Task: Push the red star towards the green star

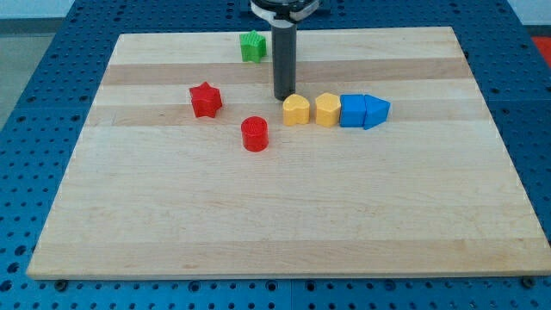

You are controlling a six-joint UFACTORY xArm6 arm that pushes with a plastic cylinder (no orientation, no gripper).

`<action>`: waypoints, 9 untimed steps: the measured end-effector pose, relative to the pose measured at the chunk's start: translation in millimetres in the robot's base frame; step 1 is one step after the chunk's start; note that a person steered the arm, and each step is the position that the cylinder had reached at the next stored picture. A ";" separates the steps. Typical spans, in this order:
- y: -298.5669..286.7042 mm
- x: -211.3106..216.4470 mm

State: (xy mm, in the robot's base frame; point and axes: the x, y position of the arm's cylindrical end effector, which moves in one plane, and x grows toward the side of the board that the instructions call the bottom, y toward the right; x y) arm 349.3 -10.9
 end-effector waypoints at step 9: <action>-127.9 29.3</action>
State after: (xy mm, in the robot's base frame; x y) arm 378.6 -138.8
